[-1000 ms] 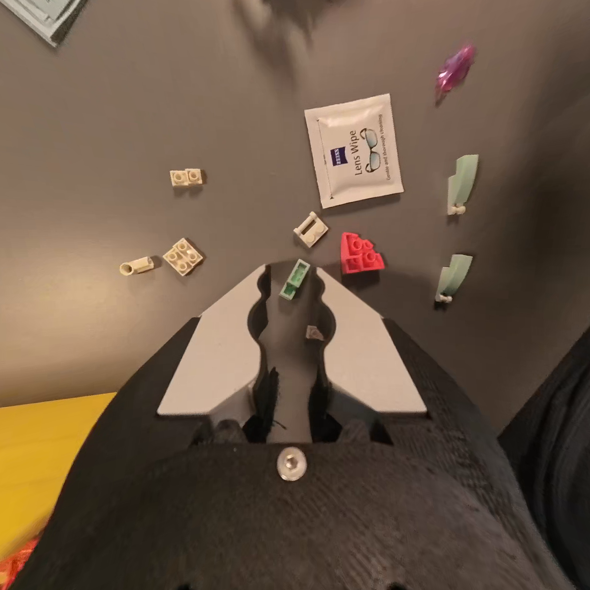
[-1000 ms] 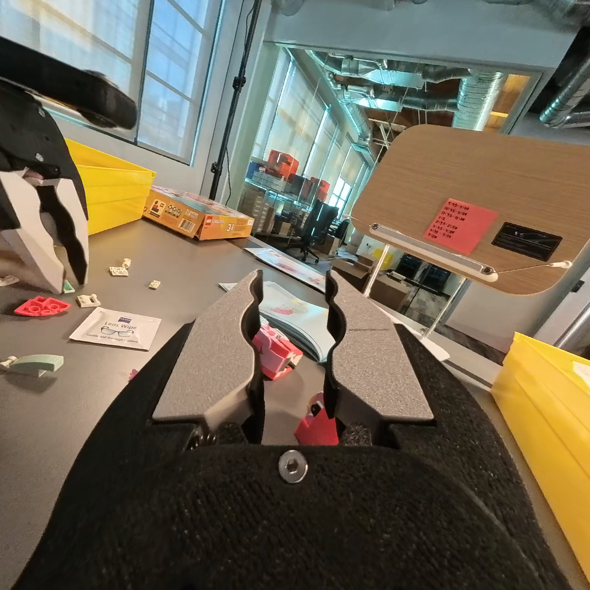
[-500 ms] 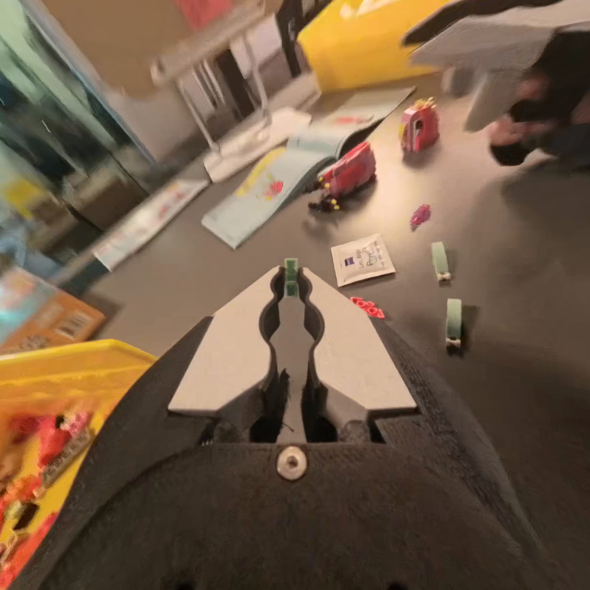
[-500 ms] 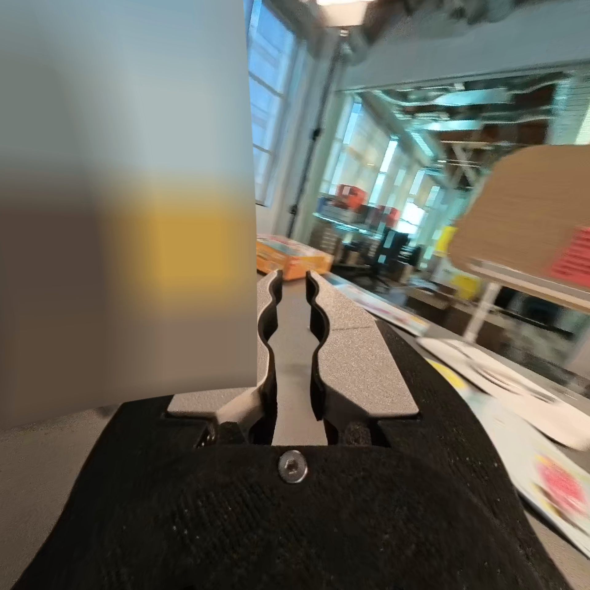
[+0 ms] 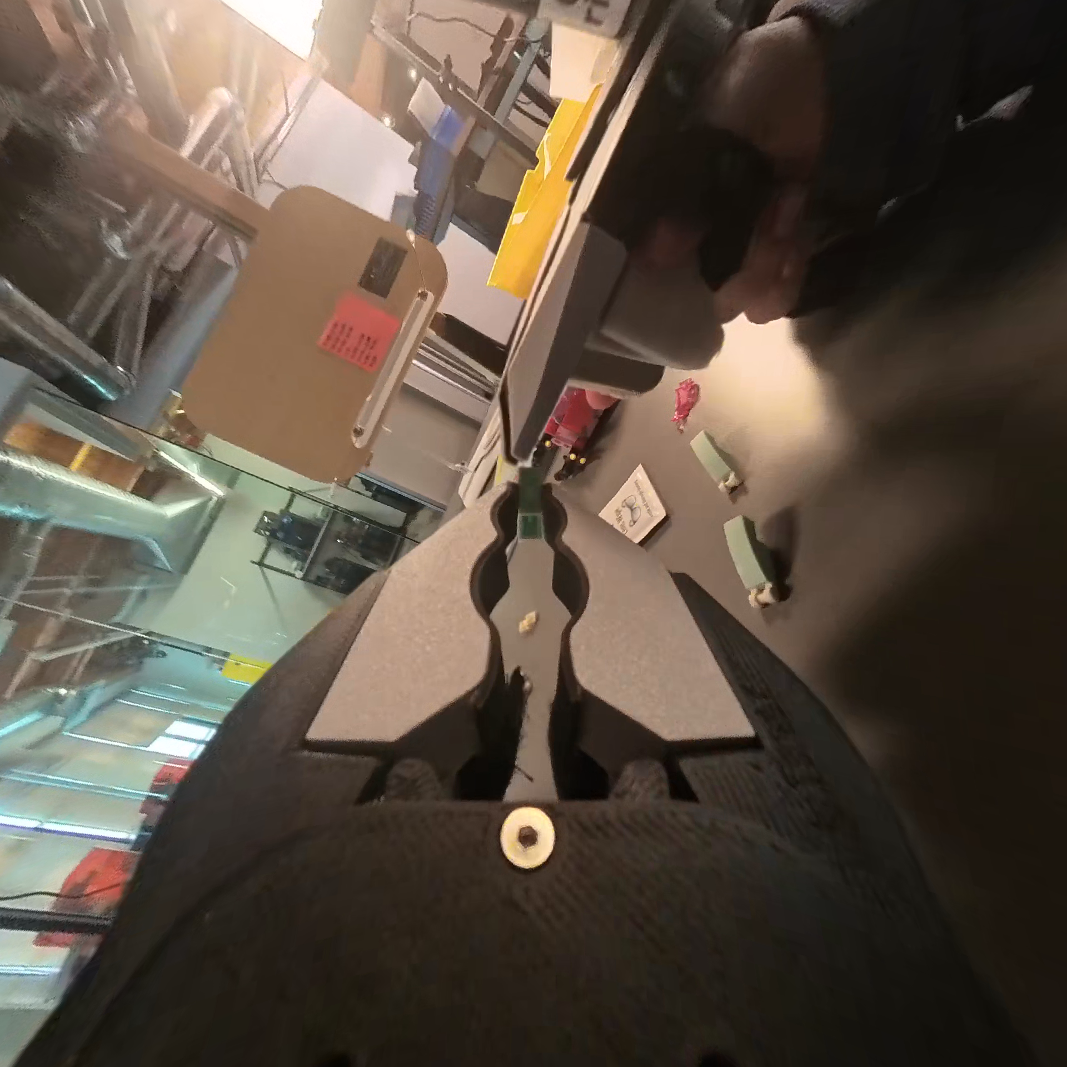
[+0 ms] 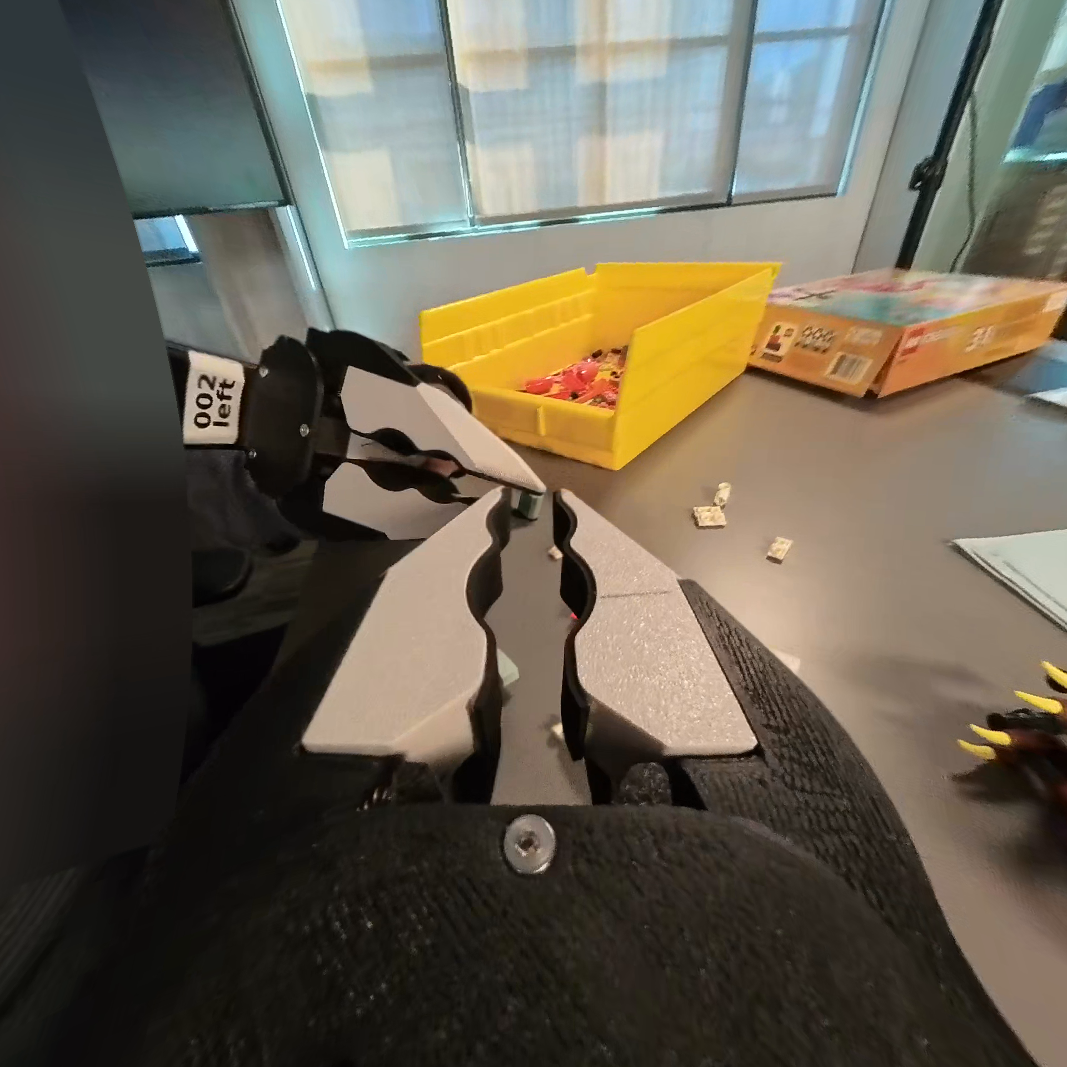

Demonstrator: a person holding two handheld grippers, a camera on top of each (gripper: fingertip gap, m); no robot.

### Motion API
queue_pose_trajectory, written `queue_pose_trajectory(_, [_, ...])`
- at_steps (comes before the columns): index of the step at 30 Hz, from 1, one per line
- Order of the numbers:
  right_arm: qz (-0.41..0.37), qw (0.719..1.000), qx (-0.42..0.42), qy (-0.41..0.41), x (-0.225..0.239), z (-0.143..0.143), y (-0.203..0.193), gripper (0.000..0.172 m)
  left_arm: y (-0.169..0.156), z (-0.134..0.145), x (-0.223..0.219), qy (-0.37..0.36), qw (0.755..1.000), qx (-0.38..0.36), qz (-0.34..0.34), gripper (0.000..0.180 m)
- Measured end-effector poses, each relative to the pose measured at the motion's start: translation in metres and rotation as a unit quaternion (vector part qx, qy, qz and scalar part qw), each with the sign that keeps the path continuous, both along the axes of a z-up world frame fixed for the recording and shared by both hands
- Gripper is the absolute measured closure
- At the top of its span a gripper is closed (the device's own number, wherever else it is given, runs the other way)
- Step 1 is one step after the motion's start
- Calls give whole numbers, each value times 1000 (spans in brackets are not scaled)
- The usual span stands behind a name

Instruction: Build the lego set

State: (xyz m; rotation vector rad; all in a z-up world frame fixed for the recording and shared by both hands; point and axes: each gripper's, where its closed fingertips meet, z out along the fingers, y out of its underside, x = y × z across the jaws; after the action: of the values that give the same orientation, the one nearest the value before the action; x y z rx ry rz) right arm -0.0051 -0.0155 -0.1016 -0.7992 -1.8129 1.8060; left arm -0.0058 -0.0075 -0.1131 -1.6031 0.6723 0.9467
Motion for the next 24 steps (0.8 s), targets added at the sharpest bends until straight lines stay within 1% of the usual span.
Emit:
queue_pose_trajectory(2, [14, 1000, 6, -12, 2, -3, -4, 157, 0, 2, 4, 15, 1000, 4, -4, 174])
queue_pose_trajectory(4, [25, 999, 15, -20, 5, -7, -7, 168, -1, 2, 8, 33, 999, 5, -8, 174])
queue_pose_trajectory(6, [32, 999, 30, -20, 9, -9, -6, 169, -1, 0, 13, 49, 999, 3, -15, 174])
queue_pose_trajectory(8, [23, 998, 57, -9, 11, -12, -4, 170, 0, -3, 16, 45, 999, -4, -23, 173])
queue_pose_trajectory(9, [3, 997, 72, 3, 10, -12, 2, 170, -1, -4, 17, 31, 999, -5, -28, 173])
queue_pose_trajectory(11, [-51, 993, 106, 18, 9, -14, 25, 170, -10, -2, 5, -18, 1000, -1, -12, 157])
queue_pose_trajectory(12, [-77, 988, 131, 18, 10, -17, 38, 169, -17, 0, -5, -64, 998, 5, 4, 152])
queue_pose_trajectory(13, [-99, 981, 165, 16, 13, -21, 50, 170, -26, 3, -18, -113, 993, 16, 24, 151])
queue_pose_trajectory(15, [-129, 958, 254, 4, 23, -36, 73, 170, -44, 5, -41, -196, 978, 31, 57, 152])
queue_pose_trajectory(17, [-141, 922, 361, -8, 34, -54, 94, 170, -60, 2, -58, -246, 965, 38, 83, 152])
queue_pose_trajectory(20, [-126, 853, 506, 6, 47, -74, 113, 170, -79, 2, -73, -274, 953, 57, 112, 155])
queue_pose_trajectory(22, [-103, 813, 573, 33, 53, -81, 116, 170, -85, 3, -78, -294, 946, 73, 118, 156])
queue_pose_trajectory(24, [-80, 778, 620, 67, 55, -83, 113, 170, -89, 5, -80, -312, 938, 88, 120, 157])
